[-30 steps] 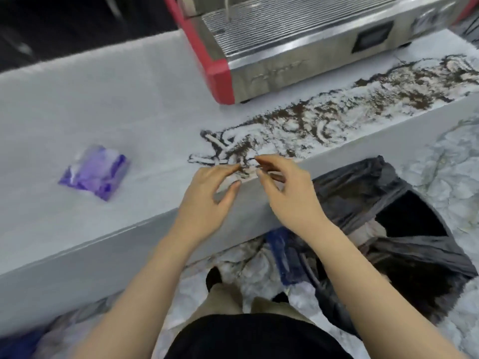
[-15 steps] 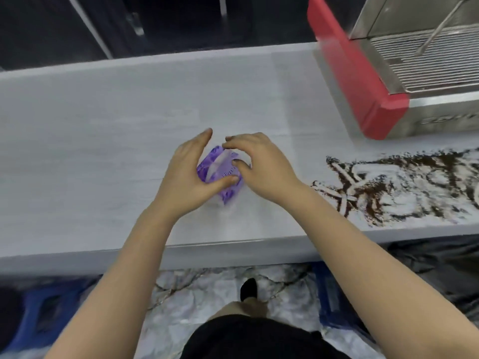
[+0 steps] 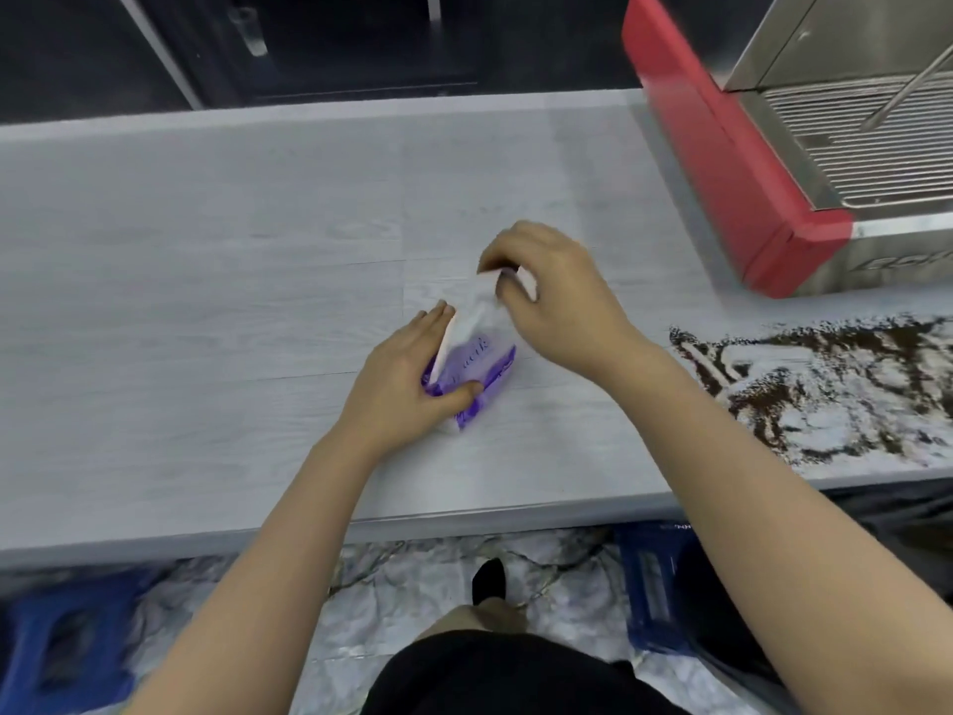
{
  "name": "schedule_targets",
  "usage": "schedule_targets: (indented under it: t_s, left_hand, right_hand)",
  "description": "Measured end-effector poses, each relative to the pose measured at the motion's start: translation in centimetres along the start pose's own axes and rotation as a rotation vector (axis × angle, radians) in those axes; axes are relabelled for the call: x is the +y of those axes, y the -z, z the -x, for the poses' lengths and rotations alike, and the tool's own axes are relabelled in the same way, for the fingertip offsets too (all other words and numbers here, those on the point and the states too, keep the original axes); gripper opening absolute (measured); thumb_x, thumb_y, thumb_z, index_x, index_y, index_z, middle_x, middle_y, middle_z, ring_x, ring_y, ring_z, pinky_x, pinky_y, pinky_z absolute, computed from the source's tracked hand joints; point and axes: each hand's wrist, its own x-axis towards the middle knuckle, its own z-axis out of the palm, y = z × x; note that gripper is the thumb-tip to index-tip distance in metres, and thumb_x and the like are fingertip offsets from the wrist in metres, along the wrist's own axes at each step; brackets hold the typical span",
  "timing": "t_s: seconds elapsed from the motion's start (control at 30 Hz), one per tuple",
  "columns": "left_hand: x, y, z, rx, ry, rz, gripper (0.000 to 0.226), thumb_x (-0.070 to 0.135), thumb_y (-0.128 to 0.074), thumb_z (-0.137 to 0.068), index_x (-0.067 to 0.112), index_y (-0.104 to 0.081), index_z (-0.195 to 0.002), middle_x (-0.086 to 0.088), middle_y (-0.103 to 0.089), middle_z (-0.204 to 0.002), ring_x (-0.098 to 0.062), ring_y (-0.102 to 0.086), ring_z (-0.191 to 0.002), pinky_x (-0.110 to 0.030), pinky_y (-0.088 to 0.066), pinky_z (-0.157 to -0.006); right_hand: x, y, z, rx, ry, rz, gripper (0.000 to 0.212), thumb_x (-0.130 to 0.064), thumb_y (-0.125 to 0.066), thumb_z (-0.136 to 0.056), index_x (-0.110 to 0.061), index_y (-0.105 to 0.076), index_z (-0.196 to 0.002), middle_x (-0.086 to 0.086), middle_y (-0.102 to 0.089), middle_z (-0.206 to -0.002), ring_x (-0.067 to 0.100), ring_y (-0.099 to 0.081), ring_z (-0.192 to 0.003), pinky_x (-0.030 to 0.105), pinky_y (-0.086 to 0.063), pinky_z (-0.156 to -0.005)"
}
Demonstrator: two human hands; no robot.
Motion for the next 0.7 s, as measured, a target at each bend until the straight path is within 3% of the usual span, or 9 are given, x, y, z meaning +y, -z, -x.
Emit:
schedule_targets:
  t_s: [0.1, 0.17, 0.27, 0.37, 0.43, 0.5, 0.57, 0.63, 0.7]
  left_hand:
    - [-0.8, 1.0, -0.4, -0.001, 0.007, -0.054, 0.085, 0.061, -0.064, -0.08, 0.028, -0.034, -0.152, 0.002, -0.042, -0.155, -0.019, -0.039, -0.142, -0.042, -0.038, -0.114]
    - [-1.4, 2.0, -0.8, 0.007, 0.032, -0.109, 0.093, 0.066, -0.057, -0.076, 0.023, -0.031, -0.154, 0.002, -0.033, -0.16, -0.017, -0.03, -0.147, -0.04, -0.029, -0.12]
    - [-1.3, 4.2, -1.5, -0.024, 0.092, -0.16, 0.116, 0.084, -0.053, -0.062, 0.022, -0.026, -0.155, 0.003, -0.027, -0.162, -0.018, -0.019, -0.151, -0.048, -0.02, -0.122]
    - [2.2, 6.6, -1.5, -0.041, 0.148, 0.066, 0.128, 0.084, -0.065, -0.054, 0.033, -0.01, -0.157, 0.011, -0.014, -0.165, -0.008, -0.005, -0.153, -0.044, -0.01, -0.125]
    - [6.0, 7.5, -1.5, -0.025, 0.02, 0.29, 0.118, 0.072, -0.071, -0.063, 0.039, -0.006, -0.156, 0.021, -0.017, -0.163, 0.002, -0.011, -0.15, -0.036, -0.014, -0.123]
    - [9.5, 7.2, -2.0, -0.049, -0.123, 0.449, 0.107, 0.058, -0.071, -0.073, 0.036, -0.01, -0.157, 0.017, -0.027, -0.16, 0.004, -0.021, -0.147, -0.031, -0.02, -0.12]
    - [11.8, 5.7, -3.0, -0.125, -0.144, 0.593, 0.094, 0.043, -0.074, -0.081, 0.031, -0.019, -0.157, 0.011, -0.043, -0.153, 0.0, -0.035, -0.142, -0.032, -0.031, -0.117]
    - [13.0, 4.0, -3.9, -0.18, -0.057, 0.751, 0.073, 0.025, -0.072, -0.088, 0.025, -0.036, -0.152, 0.014, -0.063, -0.132, 0.0, -0.054, -0.127, -0.026, -0.045, -0.105]
    - [13.4, 2.3, -4.6, -0.189, 0.028, 0.878, 0.052, 0.009, -0.065, -0.091, 0.016, -0.053, -0.141, 0.009, -0.07, -0.122, -0.004, -0.063, -0.115, -0.022, -0.051, -0.096]
  right_hand:
    - [-0.3, 2.8, -0.6, 0.179, -0.094, -0.108, 0.012, -0.002, -0.051, -0.086, -0.007, -0.061, -0.088, 0.001, -0.061, -0.085, 0.009, -0.052, -0.079, 0.014, -0.038, -0.071]
    - [-0.3, 4.5, -0.7, 0.24, -0.179, -0.163, 0.01, -0.006, -0.05, -0.089, -0.007, -0.06, -0.089, -0.003, -0.06, -0.084, 0.006, -0.052, -0.076, 0.014, -0.037, -0.067]
    - [0.2, 6.2, -0.3, 0.244, -0.277, -0.252, 0.014, -0.003, -0.05, -0.088, -0.009, -0.061, -0.091, -0.006, -0.063, -0.084, 0.01, -0.058, -0.077, 0.026, -0.048, -0.065]
    - [0.4, 7.0, 0.6, 0.224, -0.295, -0.307, 0.019, 0.002, -0.047, -0.087, -0.009, -0.062, -0.093, 0.001, -0.067, -0.084, 0.019, -0.064, -0.078, 0.039, -0.055, -0.066]
    - [0.4, 7.2, 1.4, 0.187, -0.302, -0.359, 0.02, 0.006, -0.045, -0.09, -0.004, -0.062, -0.095, 0.003, -0.066, -0.08, 0.006, -0.063, -0.067, 0.024, -0.051, -0.057]
    - [0.7, 7.2, 2.2, 0.167, -0.316, -0.416, 0.02, 0.009, -0.044, -0.091, 0.002, -0.061, -0.097, -0.001, -0.064, -0.072, -0.001, -0.059, -0.058, 0.01, -0.044, -0.054]
    - [1.2, 7.4, 2.9, 0.167, -0.33, -0.512, 0.02, 0.012, -0.044, -0.091, 0.004, -0.06, -0.1, -0.003, -0.065, -0.069, 0.003, -0.063, -0.062, 0.014, -0.049, -0.058]
    - [1.9, 7.8, 3.7, 0.169, -0.345, -0.581, 0.022, 0.013, -0.047, -0.09, 0.002, -0.061, -0.102, 0.009, -0.069, -0.082, 0.019, -0.069, -0.078, 0.025, -0.057, -0.065]
    - [2.9, 8.2, 4.6, 0.192, -0.366, -0.625, 0.023, 0.014, -0.048, -0.089, 0.0, -0.064, -0.098, 0.015, -0.068, -0.094, 0.023, -0.069, -0.088, 0.03, -0.059, -0.068]
